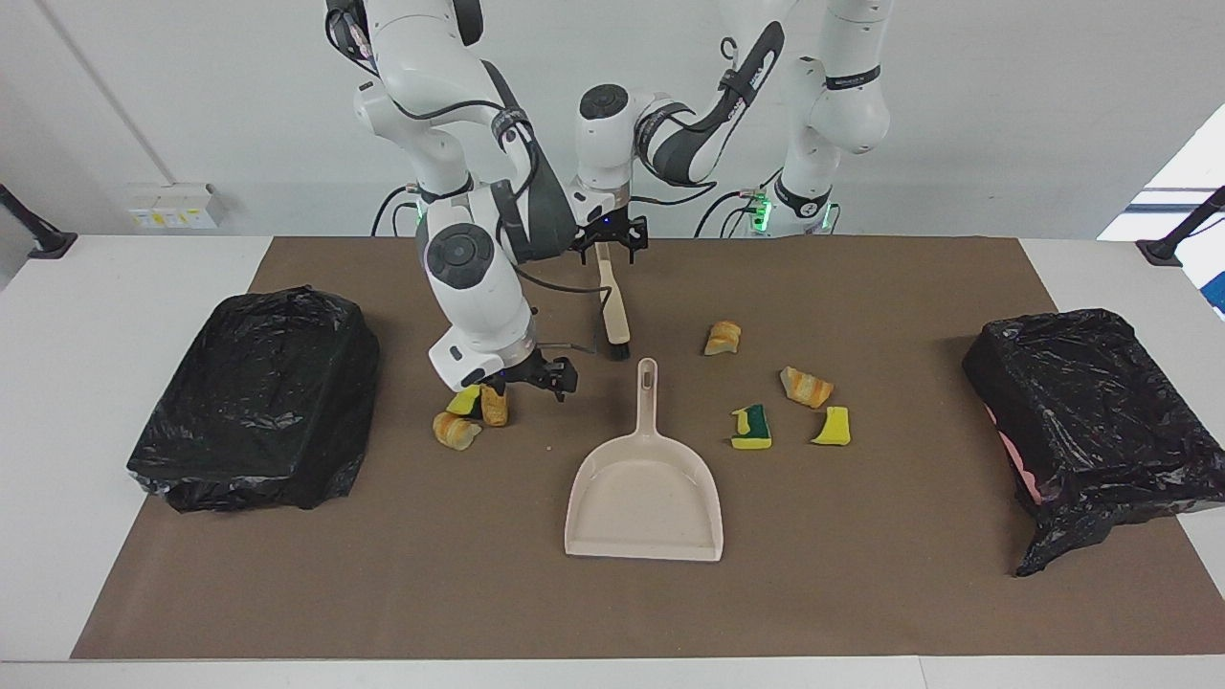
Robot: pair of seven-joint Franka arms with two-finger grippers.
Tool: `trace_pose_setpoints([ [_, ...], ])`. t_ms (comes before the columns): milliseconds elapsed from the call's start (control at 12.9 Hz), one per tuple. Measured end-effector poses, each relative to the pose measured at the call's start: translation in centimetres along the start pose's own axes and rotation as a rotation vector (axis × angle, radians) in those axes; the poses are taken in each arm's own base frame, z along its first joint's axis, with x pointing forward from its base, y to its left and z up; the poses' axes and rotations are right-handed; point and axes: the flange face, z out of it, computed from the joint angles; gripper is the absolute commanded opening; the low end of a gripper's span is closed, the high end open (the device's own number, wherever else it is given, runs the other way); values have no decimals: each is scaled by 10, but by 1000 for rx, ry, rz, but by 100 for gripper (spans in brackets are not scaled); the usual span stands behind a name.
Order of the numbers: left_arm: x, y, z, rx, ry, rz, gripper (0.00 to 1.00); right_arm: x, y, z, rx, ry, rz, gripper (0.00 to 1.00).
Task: Sweep and dump trash in bin
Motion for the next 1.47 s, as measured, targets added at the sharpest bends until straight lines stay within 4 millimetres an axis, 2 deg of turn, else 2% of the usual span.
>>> trace_pose_setpoints([
  [155,-2,-1,2,-2,-16,-10,35,1,-2,1,19,-3,8,100],
  [232,-5,-1,5,-2,-31,-16,32,-3,-8,2,31,-9,13,100],
  [387,-15,-2,11,9,-55,-12,9,-13,-29,8,32,-7,41,100],
  [465,-20,-2,13,21,-65,-7,1,-15,-37,9,39,6,46,100],
  [619,-22,-6,10,46,-83,-6,1,-15,-43,11,52,16,55,100],
  [774,-21,-19,-5,74,-110,-6,0,-14,-48,8,72,35,70,100],
  [929,-14,-42,-30,102,-145,-9,0,-19,-61,4,85,47,82,100],
  [1084,6,-69,-54,103,-142,-35,0,-23,-78,5,96,48,96,100],
  [1239,34,-106,-74,105,-134,-53,0,-22,-101,18,102,42,109,100],
  [1316,54,-132,-82,106,-133,-65,0,-22,-114,30,100,40,102,100],
  [1471,92,-180,-87,112,-120,-81,0,-24,-126,43,100,42,89,100],
])
